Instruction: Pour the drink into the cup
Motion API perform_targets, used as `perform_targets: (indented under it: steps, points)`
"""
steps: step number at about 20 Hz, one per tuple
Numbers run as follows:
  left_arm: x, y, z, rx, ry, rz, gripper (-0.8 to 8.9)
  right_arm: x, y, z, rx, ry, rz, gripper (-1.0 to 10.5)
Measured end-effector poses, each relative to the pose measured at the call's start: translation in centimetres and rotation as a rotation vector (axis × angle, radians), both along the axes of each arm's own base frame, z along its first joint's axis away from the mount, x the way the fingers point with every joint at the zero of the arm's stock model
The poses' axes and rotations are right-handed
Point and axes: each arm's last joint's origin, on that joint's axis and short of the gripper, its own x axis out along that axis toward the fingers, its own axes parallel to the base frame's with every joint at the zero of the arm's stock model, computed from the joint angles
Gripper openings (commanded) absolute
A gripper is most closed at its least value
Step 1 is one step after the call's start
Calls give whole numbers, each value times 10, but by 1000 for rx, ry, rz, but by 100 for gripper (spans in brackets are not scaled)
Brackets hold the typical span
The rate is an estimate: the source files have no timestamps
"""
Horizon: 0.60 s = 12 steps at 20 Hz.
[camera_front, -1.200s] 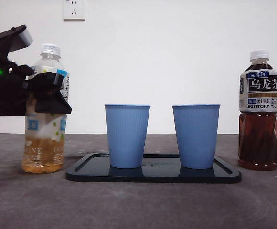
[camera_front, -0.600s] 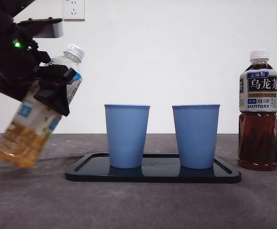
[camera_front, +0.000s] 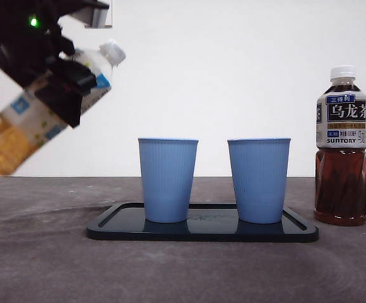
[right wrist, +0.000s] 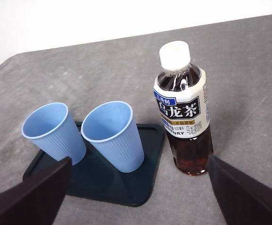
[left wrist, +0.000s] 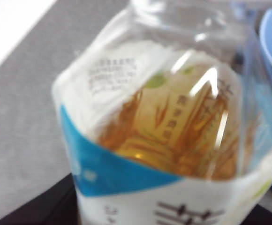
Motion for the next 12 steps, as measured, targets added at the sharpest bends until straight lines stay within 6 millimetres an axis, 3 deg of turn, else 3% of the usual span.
perform_targets:
  steps: [12]
  points:
    - [16,-29,4,339,100,-35,208,0,0,0,0,0,0,464]
